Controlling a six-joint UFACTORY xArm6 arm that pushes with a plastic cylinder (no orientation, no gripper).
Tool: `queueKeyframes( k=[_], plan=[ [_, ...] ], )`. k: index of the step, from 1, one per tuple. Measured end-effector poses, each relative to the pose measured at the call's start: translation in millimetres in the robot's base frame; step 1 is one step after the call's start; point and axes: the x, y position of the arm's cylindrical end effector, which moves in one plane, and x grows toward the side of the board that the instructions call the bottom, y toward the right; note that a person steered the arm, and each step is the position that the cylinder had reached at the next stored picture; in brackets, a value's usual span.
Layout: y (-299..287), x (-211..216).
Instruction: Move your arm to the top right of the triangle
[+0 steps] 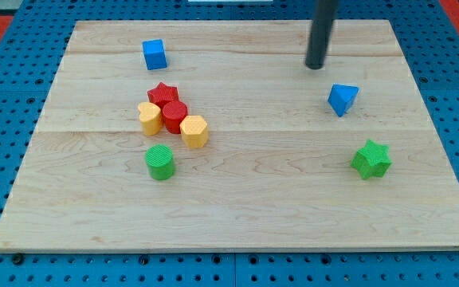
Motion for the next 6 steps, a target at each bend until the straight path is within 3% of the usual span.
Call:
queueKeyframes(
  k=[1,6],
  plan=[
    [33.1,-1.9],
    [67.9,-6.1]
  ],
)
